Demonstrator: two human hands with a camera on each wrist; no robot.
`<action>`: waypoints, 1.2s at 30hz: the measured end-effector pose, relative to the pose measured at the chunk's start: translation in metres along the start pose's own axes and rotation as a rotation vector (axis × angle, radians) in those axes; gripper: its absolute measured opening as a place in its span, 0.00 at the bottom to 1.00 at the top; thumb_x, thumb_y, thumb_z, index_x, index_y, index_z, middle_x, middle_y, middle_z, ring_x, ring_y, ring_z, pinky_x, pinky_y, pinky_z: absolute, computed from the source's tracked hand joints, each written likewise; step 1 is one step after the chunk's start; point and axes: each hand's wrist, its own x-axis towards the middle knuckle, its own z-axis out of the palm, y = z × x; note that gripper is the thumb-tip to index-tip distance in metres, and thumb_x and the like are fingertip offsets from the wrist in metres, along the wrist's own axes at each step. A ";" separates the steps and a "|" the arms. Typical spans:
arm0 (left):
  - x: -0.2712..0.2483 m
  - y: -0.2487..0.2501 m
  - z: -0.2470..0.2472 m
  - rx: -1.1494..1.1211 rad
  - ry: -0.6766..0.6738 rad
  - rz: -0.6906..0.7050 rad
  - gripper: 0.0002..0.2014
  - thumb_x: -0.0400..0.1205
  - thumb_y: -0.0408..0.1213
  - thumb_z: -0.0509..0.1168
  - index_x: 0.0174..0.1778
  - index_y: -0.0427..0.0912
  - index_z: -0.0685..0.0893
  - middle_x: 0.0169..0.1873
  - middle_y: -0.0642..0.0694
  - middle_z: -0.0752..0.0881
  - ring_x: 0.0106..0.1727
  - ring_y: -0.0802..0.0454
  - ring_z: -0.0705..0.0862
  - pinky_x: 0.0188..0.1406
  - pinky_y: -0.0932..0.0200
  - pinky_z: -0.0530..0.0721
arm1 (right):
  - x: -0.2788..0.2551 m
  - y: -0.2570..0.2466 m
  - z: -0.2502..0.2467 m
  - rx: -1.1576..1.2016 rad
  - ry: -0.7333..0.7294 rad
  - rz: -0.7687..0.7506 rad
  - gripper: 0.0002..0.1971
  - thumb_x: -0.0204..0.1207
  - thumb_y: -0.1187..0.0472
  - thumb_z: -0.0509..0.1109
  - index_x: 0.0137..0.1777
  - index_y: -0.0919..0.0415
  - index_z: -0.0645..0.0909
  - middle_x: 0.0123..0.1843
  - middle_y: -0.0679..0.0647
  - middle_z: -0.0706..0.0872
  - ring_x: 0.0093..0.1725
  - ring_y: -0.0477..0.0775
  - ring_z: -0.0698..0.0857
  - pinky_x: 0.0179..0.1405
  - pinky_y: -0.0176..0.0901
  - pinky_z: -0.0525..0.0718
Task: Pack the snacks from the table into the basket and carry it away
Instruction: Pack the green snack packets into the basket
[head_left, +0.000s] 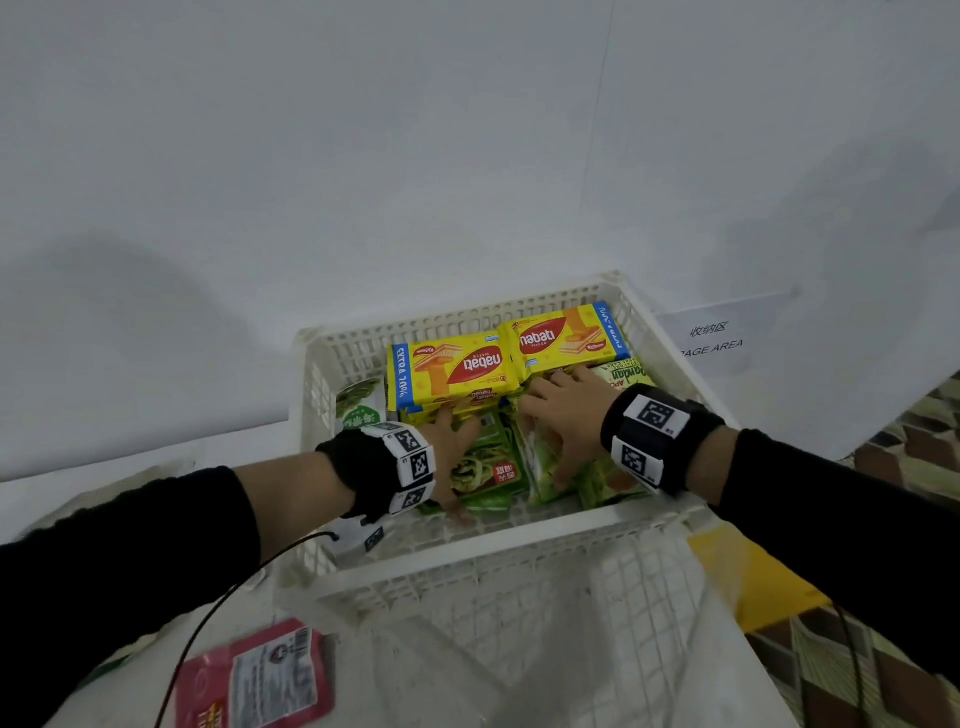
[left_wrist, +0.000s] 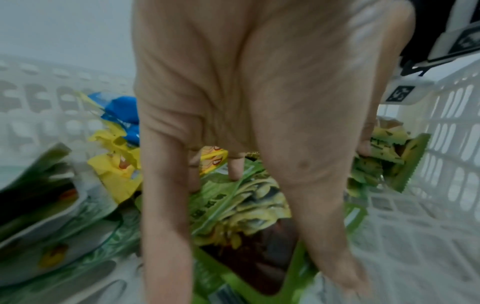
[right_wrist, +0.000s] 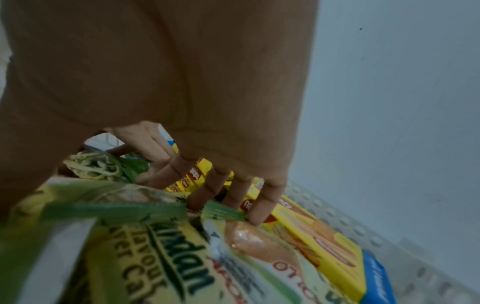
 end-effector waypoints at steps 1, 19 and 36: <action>0.001 -0.002 0.004 -0.026 0.006 0.012 0.57 0.71 0.61 0.73 0.82 0.46 0.40 0.80 0.28 0.49 0.55 0.35 0.84 0.49 0.45 0.87 | 0.000 -0.001 0.000 -0.004 0.007 0.004 0.41 0.55 0.29 0.77 0.63 0.49 0.68 0.65 0.50 0.71 0.64 0.57 0.72 0.65 0.57 0.69; -0.009 -0.009 0.011 -0.152 0.030 0.013 0.49 0.70 0.56 0.76 0.80 0.48 0.53 0.77 0.32 0.56 0.61 0.35 0.81 0.52 0.45 0.85 | -0.006 -0.006 -0.001 -0.057 -0.038 0.007 0.41 0.52 0.28 0.77 0.63 0.44 0.67 0.66 0.51 0.70 0.65 0.59 0.71 0.67 0.61 0.66; -0.045 -0.021 -0.050 -0.374 0.297 0.016 0.21 0.82 0.58 0.60 0.40 0.41 0.80 0.36 0.47 0.78 0.34 0.49 0.75 0.30 0.59 0.71 | -0.008 -0.012 -0.049 0.408 -0.074 0.067 0.30 0.65 0.34 0.75 0.63 0.49 0.77 0.63 0.49 0.79 0.64 0.53 0.78 0.63 0.53 0.79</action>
